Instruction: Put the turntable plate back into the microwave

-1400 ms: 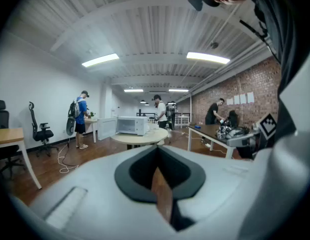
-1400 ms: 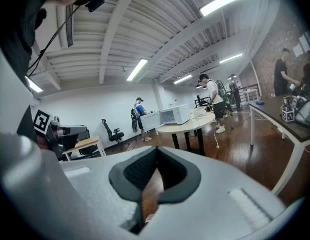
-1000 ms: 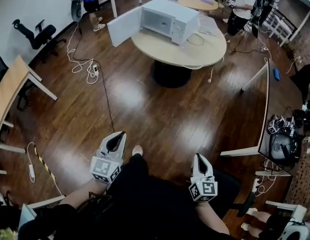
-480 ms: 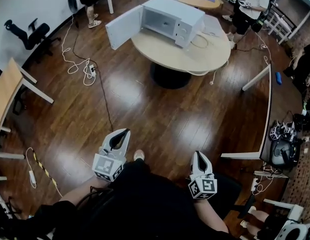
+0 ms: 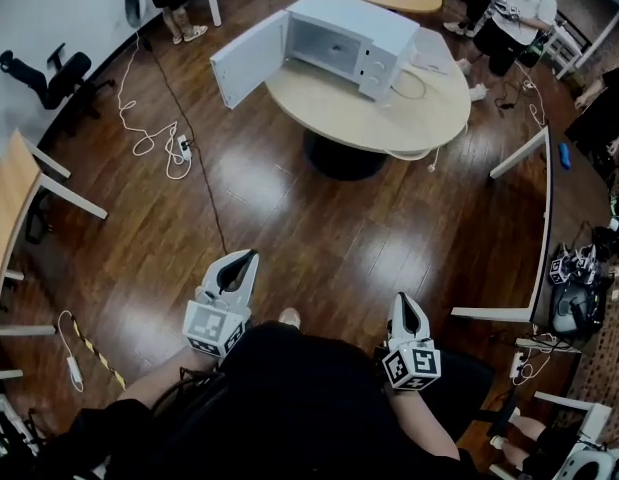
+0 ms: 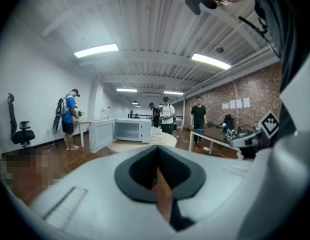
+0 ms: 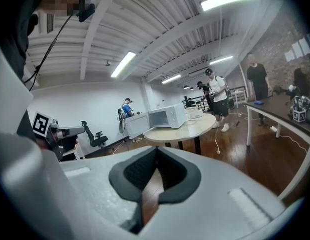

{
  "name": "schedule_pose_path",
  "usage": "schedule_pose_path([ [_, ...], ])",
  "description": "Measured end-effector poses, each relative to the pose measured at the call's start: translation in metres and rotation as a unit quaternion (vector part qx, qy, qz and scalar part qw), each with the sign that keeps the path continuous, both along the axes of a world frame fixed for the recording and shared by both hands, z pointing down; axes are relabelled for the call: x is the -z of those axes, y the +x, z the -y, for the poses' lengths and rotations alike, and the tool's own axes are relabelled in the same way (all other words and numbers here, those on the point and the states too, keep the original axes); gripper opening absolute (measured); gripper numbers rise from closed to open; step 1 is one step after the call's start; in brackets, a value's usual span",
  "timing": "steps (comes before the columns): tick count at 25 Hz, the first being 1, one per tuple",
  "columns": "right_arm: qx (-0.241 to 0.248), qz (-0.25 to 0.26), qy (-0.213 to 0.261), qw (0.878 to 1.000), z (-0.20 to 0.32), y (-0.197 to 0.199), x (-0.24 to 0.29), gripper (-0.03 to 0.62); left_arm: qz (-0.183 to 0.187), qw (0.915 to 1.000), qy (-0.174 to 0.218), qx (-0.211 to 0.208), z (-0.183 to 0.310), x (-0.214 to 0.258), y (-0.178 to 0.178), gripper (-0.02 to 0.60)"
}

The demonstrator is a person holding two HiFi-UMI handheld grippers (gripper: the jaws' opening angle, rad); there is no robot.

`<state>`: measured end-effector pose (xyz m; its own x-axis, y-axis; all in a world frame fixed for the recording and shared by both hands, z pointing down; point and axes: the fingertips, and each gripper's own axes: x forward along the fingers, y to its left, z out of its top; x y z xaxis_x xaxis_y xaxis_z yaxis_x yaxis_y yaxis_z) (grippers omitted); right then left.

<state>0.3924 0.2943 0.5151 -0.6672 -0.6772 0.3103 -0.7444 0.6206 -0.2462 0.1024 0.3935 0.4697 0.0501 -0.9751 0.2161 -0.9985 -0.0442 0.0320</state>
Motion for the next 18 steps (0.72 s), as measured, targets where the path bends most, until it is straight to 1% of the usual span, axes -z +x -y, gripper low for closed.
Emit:
schedule_pose_path([
  [4,-0.019,0.000,0.004,1.000,0.015,-0.008,0.004,0.002,0.004,0.9999,0.010,-0.013,0.017,0.004,-0.015,0.006],
  [7,-0.031,-0.002,0.003,1.000,0.024,-0.013,0.002,0.002,0.000,0.9998,0.014,-0.014,0.031,0.001,-0.027,0.006],
  [10,-0.031,-0.007,-0.002,0.999,0.023,-0.019,-0.001,0.002,-0.007,0.9997,0.014,-0.020,0.042,0.000,-0.031,0.006],
  [13,-0.032,-0.010,-0.008,0.999,0.026,-0.022,-0.003,0.002,-0.005,0.9995,0.014,-0.029,0.049,0.000,-0.029,0.006],
  [16,-0.038,-0.005,-0.019,0.999,0.027,-0.023,-0.007,0.002,0.000,0.9995,0.008,-0.031,0.051,0.000,-0.032,0.006],
  [18,-0.030,-0.004,-0.023,0.999,0.024,-0.028,-0.011,0.002,-0.002,0.9996,0.004,-0.027,0.054,-0.002,-0.036,0.006],
])
